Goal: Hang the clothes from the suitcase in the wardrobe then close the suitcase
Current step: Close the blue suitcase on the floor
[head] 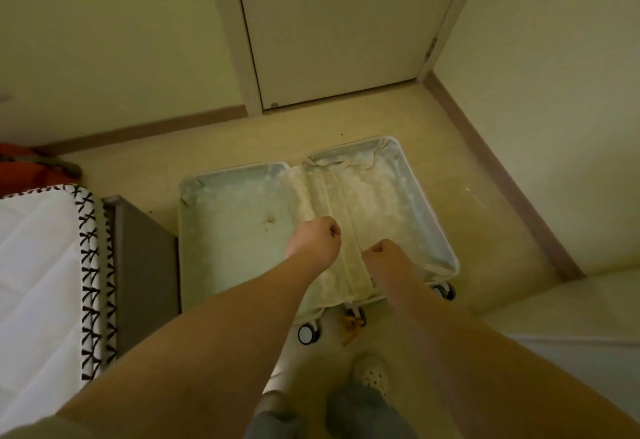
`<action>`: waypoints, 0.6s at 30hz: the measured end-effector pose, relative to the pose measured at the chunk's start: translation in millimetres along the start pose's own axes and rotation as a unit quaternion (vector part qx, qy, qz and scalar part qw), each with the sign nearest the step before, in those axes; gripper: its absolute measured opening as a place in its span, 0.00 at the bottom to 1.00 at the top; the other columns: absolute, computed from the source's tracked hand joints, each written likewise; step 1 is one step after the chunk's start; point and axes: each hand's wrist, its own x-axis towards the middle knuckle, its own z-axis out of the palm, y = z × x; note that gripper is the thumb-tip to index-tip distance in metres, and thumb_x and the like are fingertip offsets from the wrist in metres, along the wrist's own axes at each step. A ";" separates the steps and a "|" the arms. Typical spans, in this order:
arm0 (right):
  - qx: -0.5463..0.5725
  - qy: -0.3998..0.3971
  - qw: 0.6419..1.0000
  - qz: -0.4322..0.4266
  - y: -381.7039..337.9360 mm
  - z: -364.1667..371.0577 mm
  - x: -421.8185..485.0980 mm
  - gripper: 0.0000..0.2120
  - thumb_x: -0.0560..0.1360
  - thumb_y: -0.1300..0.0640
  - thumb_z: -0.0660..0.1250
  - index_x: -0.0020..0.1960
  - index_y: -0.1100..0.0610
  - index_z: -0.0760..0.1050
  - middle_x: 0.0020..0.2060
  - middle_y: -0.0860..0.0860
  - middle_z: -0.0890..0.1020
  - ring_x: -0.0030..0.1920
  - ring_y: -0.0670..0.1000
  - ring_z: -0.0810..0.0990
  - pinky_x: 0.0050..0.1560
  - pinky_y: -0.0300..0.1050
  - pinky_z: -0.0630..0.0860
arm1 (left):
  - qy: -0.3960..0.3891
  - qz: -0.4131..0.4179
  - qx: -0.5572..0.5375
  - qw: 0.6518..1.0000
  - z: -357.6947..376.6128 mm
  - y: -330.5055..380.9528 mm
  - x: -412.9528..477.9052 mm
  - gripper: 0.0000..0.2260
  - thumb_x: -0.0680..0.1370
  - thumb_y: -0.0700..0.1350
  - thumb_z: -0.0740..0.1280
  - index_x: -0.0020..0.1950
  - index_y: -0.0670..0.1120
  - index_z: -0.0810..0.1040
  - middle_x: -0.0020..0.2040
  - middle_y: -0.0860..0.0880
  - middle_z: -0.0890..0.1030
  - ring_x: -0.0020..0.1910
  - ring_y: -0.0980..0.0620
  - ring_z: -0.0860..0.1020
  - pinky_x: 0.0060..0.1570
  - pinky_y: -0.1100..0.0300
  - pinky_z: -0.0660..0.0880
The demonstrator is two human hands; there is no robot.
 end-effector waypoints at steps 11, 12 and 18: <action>-0.033 -0.015 0.999 0.018 126.2 105.2 203.5 0.06 0.78 0.59 0.58 0.53 0.60 0.69 0.45 0.53 0.72 0.47 0.52 0.71 0.46 0.44 0.67 | -0.014 -0.041 0.012 0.999 176.0 -118.6 155.0 0.14 0.79 0.44 0.56 0.60 0.49 0.77 0.58 0.48 0.79 0.54 0.47 0.78 0.52 0.56 0.77; -0.034 -0.010 0.999 0.019 136.0 110.7 218.9 0.08 0.78 0.59 0.58 0.55 0.61 0.70 0.47 0.54 0.72 0.47 0.53 0.71 0.47 0.44 0.67 | -0.016 -0.038 0.011 0.999 190.2 -124.5 166.6 0.14 0.79 0.44 0.56 0.60 0.49 0.77 0.59 0.48 0.79 0.54 0.47 0.78 0.52 0.56 0.77; -0.068 -0.001 0.997 0.025 180.4 142.7 287.5 0.09 0.78 0.59 0.58 0.55 0.61 0.70 0.49 0.55 0.73 0.47 0.53 0.70 0.46 0.45 0.68 | -0.028 -0.039 0.012 0.999 254.9 -151.4 218.5 0.14 0.79 0.44 0.56 0.61 0.49 0.77 0.61 0.47 0.78 0.58 0.47 0.77 0.55 0.56 0.75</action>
